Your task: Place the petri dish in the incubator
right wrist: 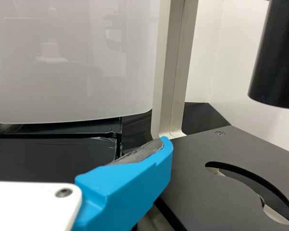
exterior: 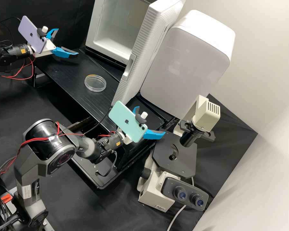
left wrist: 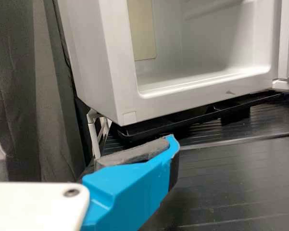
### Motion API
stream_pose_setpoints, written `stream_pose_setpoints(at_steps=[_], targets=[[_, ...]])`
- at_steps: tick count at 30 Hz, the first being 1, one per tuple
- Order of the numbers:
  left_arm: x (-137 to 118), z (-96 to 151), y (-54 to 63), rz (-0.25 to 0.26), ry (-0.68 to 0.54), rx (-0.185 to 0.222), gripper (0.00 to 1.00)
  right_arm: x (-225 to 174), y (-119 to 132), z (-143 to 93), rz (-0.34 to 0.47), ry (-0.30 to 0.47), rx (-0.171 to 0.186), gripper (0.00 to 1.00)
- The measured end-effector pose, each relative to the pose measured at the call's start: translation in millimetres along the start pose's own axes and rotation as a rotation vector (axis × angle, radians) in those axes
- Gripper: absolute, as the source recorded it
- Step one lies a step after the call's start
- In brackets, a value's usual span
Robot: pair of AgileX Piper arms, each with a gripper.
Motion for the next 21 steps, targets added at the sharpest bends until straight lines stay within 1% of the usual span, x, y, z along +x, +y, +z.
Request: stream_pose_setpoints(at_steps=[16,21], targets=[[0.0,0.4,-0.1,-0.001,-0.004,0.003,1.00,0.0,0.0,0.0,0.000,0.000,0.000,1.00],[-2.0,3.2,-2.0,-0.009,-0.017,0.004,1.00,0.0,0.0,0.0,0.000,0.000,0.000,1.00]])
